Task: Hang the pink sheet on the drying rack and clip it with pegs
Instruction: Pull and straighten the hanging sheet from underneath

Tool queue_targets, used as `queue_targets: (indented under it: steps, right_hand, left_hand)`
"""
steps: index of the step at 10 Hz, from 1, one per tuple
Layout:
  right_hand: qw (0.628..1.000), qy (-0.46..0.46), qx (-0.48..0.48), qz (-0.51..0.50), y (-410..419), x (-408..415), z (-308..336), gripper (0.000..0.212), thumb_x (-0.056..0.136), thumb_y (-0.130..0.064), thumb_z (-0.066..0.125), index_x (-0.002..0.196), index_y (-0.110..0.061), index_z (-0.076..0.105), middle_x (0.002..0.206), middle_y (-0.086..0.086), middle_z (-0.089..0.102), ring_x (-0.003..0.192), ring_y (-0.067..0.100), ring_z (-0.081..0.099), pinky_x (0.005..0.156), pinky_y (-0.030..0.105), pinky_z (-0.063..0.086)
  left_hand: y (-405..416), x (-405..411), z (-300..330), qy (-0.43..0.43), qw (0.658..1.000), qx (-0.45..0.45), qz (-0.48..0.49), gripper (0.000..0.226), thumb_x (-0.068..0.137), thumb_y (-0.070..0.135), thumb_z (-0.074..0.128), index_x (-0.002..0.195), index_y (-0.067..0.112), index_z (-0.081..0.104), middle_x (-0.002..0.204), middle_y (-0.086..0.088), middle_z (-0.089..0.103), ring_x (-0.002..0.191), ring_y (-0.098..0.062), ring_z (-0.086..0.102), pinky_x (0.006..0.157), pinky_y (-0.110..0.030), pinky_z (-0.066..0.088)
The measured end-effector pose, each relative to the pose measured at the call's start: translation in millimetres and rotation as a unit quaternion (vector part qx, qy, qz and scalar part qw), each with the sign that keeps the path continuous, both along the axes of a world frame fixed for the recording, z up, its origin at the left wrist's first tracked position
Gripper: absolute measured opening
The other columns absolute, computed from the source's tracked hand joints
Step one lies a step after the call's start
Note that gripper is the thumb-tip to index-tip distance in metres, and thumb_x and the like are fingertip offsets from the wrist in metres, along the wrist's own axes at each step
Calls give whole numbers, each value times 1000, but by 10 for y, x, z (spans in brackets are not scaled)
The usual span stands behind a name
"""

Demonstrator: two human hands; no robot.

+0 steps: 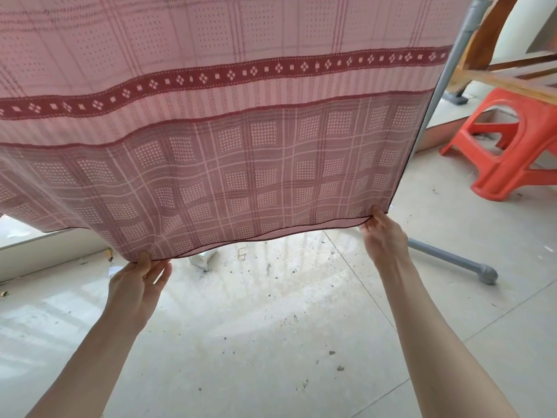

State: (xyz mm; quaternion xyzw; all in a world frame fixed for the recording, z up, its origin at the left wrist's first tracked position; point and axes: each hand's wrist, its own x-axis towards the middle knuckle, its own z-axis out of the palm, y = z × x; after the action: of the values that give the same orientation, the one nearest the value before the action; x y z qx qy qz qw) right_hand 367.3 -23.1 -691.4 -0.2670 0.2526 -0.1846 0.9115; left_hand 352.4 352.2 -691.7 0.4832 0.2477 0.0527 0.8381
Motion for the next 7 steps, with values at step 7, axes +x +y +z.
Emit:
queue_targets:
  steps: [7]
  right_hand:
    - [996,-71,46,4,-25,-162,-155,19,95,3,39,94,-6,56,94,5,62,85,14,64,79,24,56]
  left_hand:
    - [-127,84,-52,21,999,20,28,15,94,0,45,84,6,55,101,-10,62,91,-21,62,86,-40,48]
